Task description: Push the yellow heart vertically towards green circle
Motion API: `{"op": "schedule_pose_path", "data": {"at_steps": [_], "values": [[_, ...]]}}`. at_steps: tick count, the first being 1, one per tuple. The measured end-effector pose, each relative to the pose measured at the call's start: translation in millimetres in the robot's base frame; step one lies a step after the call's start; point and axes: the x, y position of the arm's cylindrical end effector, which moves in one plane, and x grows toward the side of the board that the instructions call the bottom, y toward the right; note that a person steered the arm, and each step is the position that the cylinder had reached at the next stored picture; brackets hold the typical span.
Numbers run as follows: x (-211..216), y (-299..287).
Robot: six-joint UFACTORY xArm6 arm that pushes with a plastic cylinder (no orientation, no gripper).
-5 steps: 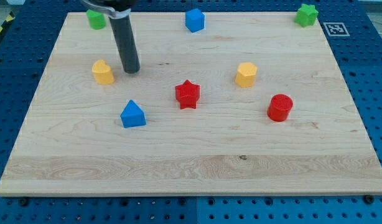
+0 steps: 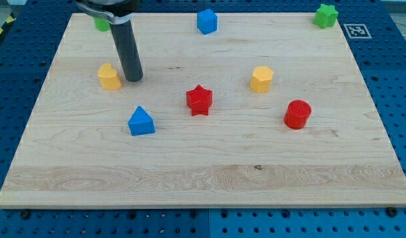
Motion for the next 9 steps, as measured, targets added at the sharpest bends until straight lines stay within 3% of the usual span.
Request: {"op": "schedule_pose_path", "data": {"at_steps": [4,9], "values": [[10.0,2.1],[6.3,-50.9]]}}
